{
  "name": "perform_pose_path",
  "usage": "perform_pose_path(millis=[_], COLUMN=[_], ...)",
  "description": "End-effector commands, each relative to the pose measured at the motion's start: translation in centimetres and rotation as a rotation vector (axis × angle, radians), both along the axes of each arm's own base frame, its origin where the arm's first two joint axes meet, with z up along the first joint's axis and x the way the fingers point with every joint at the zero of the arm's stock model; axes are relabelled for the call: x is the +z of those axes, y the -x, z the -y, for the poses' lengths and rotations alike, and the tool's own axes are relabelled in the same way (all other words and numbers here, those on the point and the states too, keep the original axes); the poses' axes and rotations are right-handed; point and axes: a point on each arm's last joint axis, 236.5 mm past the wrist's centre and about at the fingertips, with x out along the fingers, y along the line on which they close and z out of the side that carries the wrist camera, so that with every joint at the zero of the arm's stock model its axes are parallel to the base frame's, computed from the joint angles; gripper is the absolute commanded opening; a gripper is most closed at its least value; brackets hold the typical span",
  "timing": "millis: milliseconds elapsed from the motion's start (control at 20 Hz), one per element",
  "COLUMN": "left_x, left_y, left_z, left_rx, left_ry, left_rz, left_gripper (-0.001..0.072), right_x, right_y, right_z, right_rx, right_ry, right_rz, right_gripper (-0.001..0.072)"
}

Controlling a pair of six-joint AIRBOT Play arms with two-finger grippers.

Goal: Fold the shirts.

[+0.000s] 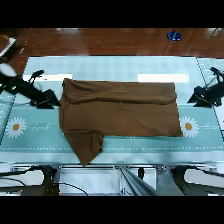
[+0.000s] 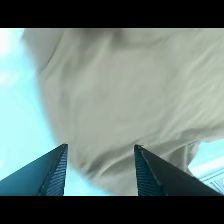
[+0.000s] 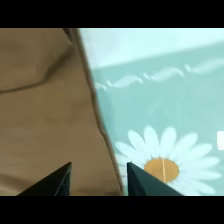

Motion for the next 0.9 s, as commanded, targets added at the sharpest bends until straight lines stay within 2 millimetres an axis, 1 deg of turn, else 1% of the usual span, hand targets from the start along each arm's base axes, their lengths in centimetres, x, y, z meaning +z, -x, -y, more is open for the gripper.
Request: perform_pose_path(millis=[0,50,150,250,350,450,600,750,800,850], left_x=[-0.1,-0.8,-2.8,-3.8,-4.9,-5.5,-5.9,-6.6,-7.0,-7.4], left_y=[5.0,6.3,8.4,10.1,11.6,12.6,13.7,14.1,14.1,14.0], left_z=[-0.2,0.7,0.7,2.0,3.3,4.4,6.0,7.2,7.5,7.8], left_rx=[0.178,0.230,0.334,0.357,0.320,0.283,0.199,0.156,0.154,0.154], left_ry=[0.062,0.088,0.060,0.081,0.095,0.104,0.109,0.087,0.078,0.072], left_rz=[0.061,0.086,0.109,0.082,0.029,-0.010,-0.044,-0.043,-0.049,-0.053], left_gripper=[0.0509,0.0509,0.0509,0.0509,0.0509,0.0509,0.0509,0.0508,0.0508,0.0507], right_x=[-1.7,-2.7,-4.0,-4.3,-3.8,-3.2,-2.7,-2.1,-1.7,-1.0], right_y=[4.2,5.2,6.7,7.6,7.5,7.1,6.5,6.0,5.9,5.8], right_z=[0.1,-0.9,-3.3,-4.2,-4.6,-5.0,-5.7,-6.3,-5.9,-4.6], right_rx=[-0.172,-0.232,-0.265,-0.269,-0.261,-0.263,-0.268,-0.280,-0.297,-0.331], right_ry=[0.020,-0.038,-0.144,-0.155,-0.161,-0.180,-0.218,-0.258,-0.267,-0.263], right_rz=[0.110,0.116,0.115,0.112,0.138,0.163,0.184,0.203,0.208,0.222], right_gripper=[0.0404,0.0404,0.0406,0.0411,0.0411,0.0411,0.0411,0.0411,0.0411,0.0411])
